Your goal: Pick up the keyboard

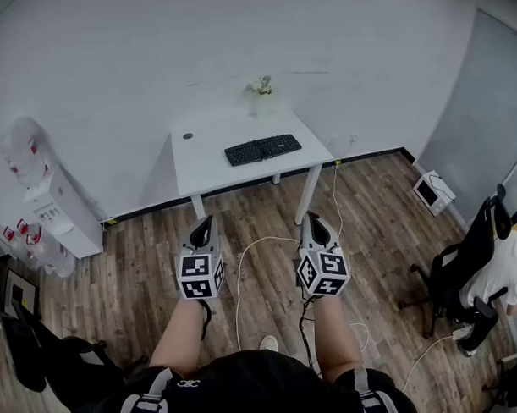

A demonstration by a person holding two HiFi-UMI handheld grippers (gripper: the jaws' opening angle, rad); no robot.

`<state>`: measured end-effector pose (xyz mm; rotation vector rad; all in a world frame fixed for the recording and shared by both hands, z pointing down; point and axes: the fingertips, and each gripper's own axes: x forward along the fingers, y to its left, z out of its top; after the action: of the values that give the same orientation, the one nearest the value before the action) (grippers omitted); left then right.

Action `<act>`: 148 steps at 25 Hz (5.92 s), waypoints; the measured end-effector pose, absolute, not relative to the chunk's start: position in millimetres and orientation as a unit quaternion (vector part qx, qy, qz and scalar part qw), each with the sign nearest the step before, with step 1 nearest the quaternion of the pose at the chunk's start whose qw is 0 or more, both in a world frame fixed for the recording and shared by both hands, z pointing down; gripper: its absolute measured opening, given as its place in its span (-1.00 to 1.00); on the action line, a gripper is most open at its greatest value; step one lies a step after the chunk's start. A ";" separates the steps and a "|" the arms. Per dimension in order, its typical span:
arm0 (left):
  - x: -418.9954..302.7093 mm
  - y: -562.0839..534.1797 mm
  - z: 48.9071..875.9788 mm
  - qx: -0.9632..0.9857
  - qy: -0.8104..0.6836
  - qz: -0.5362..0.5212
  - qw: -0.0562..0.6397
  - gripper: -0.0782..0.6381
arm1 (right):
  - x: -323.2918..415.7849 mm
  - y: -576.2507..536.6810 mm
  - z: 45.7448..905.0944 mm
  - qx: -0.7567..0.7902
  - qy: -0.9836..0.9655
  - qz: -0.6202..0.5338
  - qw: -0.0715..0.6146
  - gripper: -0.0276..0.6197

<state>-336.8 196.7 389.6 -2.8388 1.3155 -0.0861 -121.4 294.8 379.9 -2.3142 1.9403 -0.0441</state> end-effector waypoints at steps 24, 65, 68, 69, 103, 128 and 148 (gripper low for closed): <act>-267.3 143.8 376.6 -0.907 0.417 -0.028 0.044 -0.76 | -62.2 238.5 375.0 -0.766 0.641 0.010 0.056 -0.91; -62.3 -104.6 413.0 -0.904 0.426 -0.017 0.040 -0.76 | 135.1 -16.9 392.1 -0.743 0.667 0.039 0.044 -0.91; -43.0 -148.9 416.2 -0.903 0.428 -0.027 0.033 -0.76 | 155.0 -62.0 395.9 -0.742 0.668 0.029 0.040 -0.91; -37.1 -163.2 416.4 -0.903 0.428 -0.029 0.030 -0.76 | 161.2 -76.7 397.2 -0.742 0.669 0.025 0.037 -0.91; -37.1 -368.7 492.5 -0.858 0.501 -0.081 -0.074 -0.76 | 214.1 -316.6 459.4 -0.704 0.709 -0.037 -0.021 -0.91; 13.0 -414.0 503.9 -0.814 0.565 -0.120 -0.058 -0.76 | 285.9 -395.7 482.7 -0.656 0.752 -0.052 -0.024 -0.91; -10.8 -432.8 563.8 -0.771 0.605 -0.166 -0.109 -0.52 | 335.0 -414.6 535.4 -0.662 0.742 -0.099 -0.033 -0.68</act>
<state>-10.8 -432.8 563.8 -2.6056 2.0463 -0.5628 335.0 -414.6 535.4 -2.1250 2.3812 -0.3166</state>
